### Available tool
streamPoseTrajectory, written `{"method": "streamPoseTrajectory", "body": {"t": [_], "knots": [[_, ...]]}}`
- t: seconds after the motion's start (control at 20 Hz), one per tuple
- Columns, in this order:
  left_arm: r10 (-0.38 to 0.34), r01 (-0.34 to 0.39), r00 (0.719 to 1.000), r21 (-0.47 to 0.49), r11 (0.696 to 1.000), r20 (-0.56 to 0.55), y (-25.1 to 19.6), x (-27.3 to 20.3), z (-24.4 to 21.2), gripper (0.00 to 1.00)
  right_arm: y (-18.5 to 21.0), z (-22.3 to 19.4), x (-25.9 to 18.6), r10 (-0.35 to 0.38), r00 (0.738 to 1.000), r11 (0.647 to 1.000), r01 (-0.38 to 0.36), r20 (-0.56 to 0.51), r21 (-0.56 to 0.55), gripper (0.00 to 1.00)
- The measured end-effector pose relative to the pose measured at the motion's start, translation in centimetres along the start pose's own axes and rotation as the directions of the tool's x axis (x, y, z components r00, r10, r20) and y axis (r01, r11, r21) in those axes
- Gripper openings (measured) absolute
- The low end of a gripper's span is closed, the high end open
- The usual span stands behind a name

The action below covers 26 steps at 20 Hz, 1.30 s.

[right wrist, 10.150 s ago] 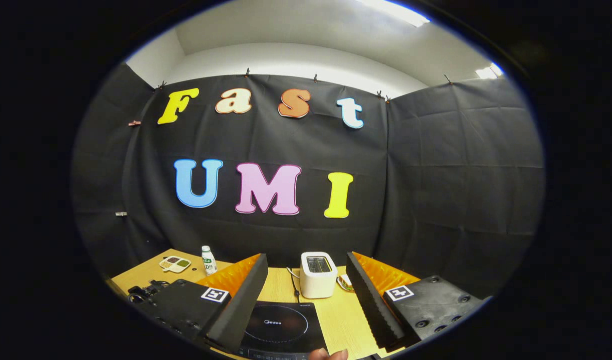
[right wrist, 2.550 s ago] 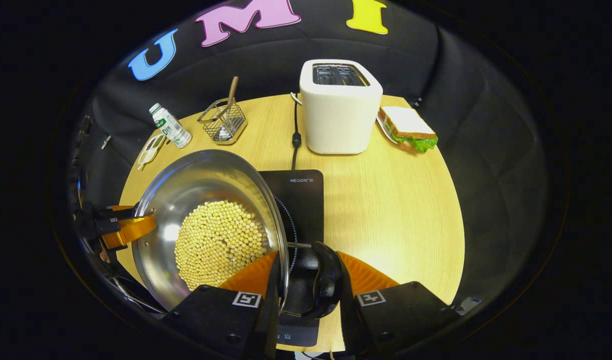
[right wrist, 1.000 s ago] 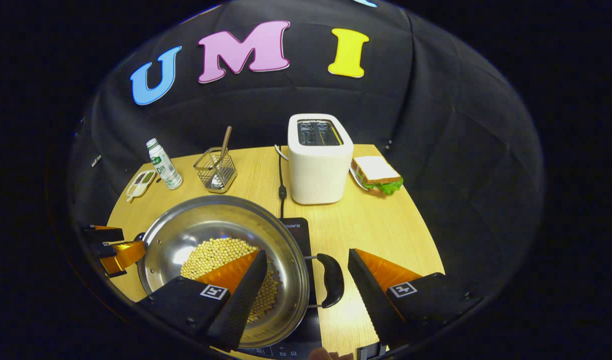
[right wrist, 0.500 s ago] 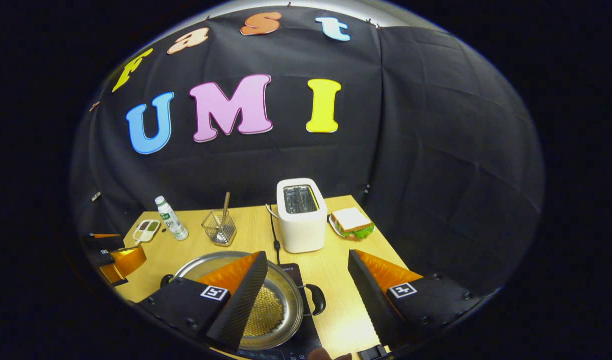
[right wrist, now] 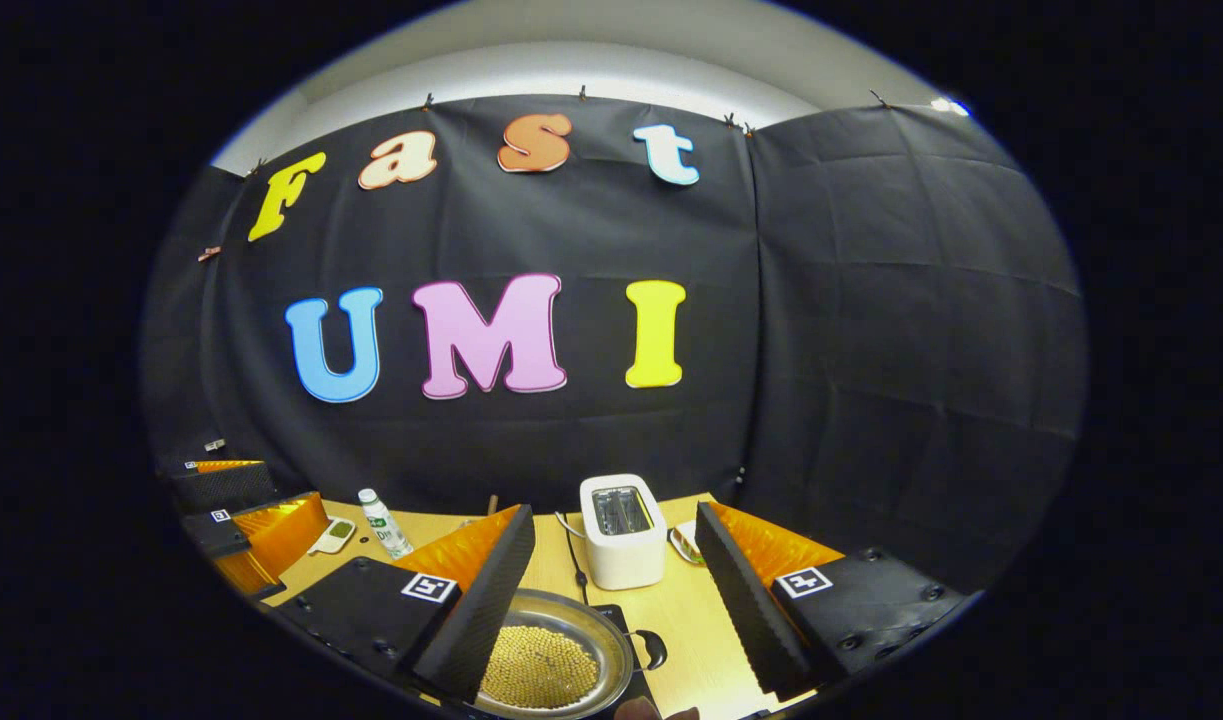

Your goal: First push the handle of the pot to place it horizontally, then grasp the pot with both hands and set it on the induction cooktop.

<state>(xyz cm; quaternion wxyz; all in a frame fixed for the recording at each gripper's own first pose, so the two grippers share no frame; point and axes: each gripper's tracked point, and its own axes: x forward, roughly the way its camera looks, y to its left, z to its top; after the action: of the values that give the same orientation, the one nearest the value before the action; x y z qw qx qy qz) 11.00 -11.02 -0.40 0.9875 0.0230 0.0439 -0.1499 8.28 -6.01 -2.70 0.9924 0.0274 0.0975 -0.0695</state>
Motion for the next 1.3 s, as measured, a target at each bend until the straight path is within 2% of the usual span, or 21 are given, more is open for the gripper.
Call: {"method": "streamPoseTrajectory", "body": {"t": [0.15, 0.35, 0.45, 0.65, 0.85, 1.3], "knots": [[0.0, 0.004, 0.996, -0.052, 0.999, 0.085, -0.7, -1.8, 3.5, 0.97, 0.5, 2.3, -1.7, 0.014, 0.998, 1.0, -0.015, 0.065, 0.01, 0.99], [0.033, -0.025, 0.985, -0.045, 0.999, 0.171, 0.0, -3.6, 7.2, 1.0, 0.8, 4.7, -3.8, 0.022, 0.991, 1.0, -0.023, 0.132, 0.005, 0.99], [0.037, -0.029, 0.977, -0.039, 0.999, 0.21, -0.1, -4.3, 8.5, 0.96, 1.2, 5.3, -4.3, 0.03, 0.989, 0.999, -0.035, 0.145, 0.03, 0.99], [0.024, -0.016, 0.978, -0.041, 0.999, 0.206, -0.9, -4.9, 8.2, 0.96, 0.6, 6.2, -5.1, 0.022, 0.982, 0.998, -0.032, 0.188, 0.052, 0.99], [0.03, -0.017, 0.981, -0.068, 0.998, 0.194, -0.9, -5.0, 7.7, 0.96, 0.0, 5.7, -5.3, 0.008, 0.982, 0.999, -0.018, 0.19, 0.052, 0.99], [0.027, -0.017, 0.98, -0.053, 0.998, 0.197, -0.9, -4.7, 7.7, 0.96, -0.4, 4.9, -5.1, -0.007, 0.986, 0.999, 0.0, 0.167, 0.046, 0.99]]}}
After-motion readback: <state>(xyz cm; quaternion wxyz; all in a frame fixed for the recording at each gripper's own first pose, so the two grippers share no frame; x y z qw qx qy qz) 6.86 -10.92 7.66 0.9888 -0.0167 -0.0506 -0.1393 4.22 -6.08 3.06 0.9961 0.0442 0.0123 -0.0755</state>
